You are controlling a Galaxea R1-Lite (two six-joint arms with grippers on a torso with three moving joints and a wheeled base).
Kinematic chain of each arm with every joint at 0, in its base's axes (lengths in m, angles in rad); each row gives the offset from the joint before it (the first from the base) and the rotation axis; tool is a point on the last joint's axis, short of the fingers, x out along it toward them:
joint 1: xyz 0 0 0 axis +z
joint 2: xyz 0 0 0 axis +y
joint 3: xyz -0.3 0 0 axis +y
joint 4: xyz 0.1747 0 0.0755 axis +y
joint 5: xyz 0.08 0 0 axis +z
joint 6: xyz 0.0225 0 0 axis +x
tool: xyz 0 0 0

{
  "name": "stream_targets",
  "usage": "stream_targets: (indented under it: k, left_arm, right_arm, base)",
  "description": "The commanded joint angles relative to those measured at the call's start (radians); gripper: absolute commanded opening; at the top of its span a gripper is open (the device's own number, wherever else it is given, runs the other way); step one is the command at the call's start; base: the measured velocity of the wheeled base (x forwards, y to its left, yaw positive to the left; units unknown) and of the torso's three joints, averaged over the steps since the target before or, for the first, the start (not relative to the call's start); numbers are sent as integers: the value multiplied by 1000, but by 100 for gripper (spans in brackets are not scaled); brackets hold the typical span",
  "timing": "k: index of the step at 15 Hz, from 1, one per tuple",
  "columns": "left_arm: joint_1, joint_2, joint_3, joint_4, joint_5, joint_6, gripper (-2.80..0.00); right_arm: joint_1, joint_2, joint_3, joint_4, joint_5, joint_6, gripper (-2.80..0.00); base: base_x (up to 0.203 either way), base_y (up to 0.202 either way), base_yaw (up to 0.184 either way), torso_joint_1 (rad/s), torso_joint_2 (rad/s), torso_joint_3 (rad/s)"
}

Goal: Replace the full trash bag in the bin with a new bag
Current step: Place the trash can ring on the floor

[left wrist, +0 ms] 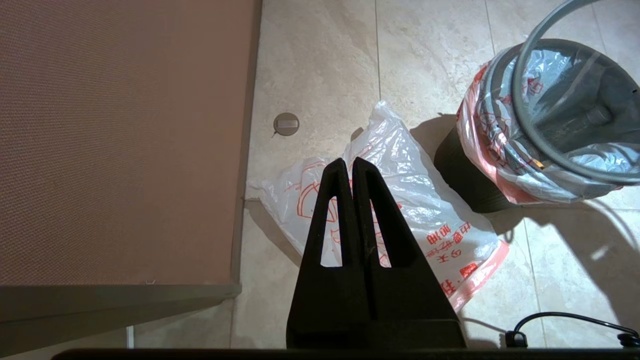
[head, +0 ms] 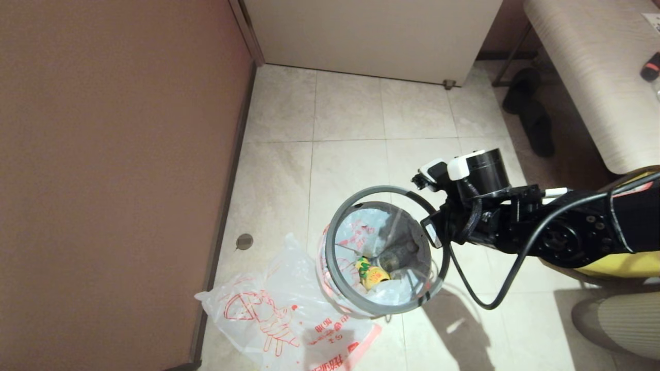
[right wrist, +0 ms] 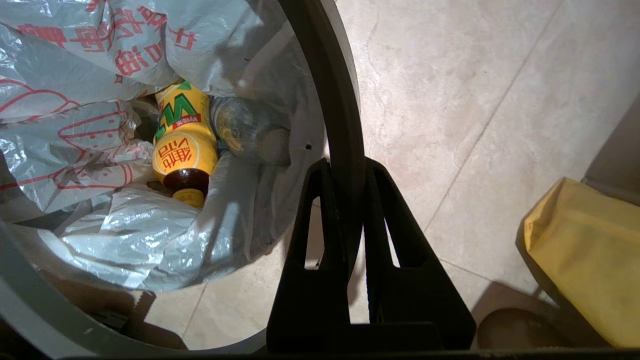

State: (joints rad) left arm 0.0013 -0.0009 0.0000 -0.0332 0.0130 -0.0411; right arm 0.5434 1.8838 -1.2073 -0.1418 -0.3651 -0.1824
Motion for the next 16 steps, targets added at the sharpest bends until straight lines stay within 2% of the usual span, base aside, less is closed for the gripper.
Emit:
stream_targets:
  k: [1,3,5,8,10,13,16]
  left_arm:
    - [0,1,0,-2,1,0,-280]
    - [0,1,0,-1,1,0,-280]
    - [0,1,0,-1,1,0,-280]
    - [0,1,0,-2,1,0,-280]
    - [0,1,0,-1,1,0,-280]
    - [0,1,0,-1,1,0,-280]
    - [0,1,0,-1,1,0,-280]
  right_arm:
    - [-2,-149,33,48,-2,22,-280]
    - [-7,-239,58,134,-5,52,-280]
    - [-54,-336,89,188,-11,63,-280]
    - [-209,-390,116,249,-60,66,-280]
    - [-332,-405,147,264,-59,65,-280]
    - [-515,-372,219,258,39,57,-280]
    - [-624,-235,270,122,105,55,-280]
  base:
    - [0,0,0,0,0,0]
    - [0,0,0,0,0,0]
    - [0,0,0,0,0,0]
    - [0,0,0,0,0,0]
    - [0,0,0,0,0,0]
    - [0,0,0,0,0,0]
    - [0,0,0,0,0,0]
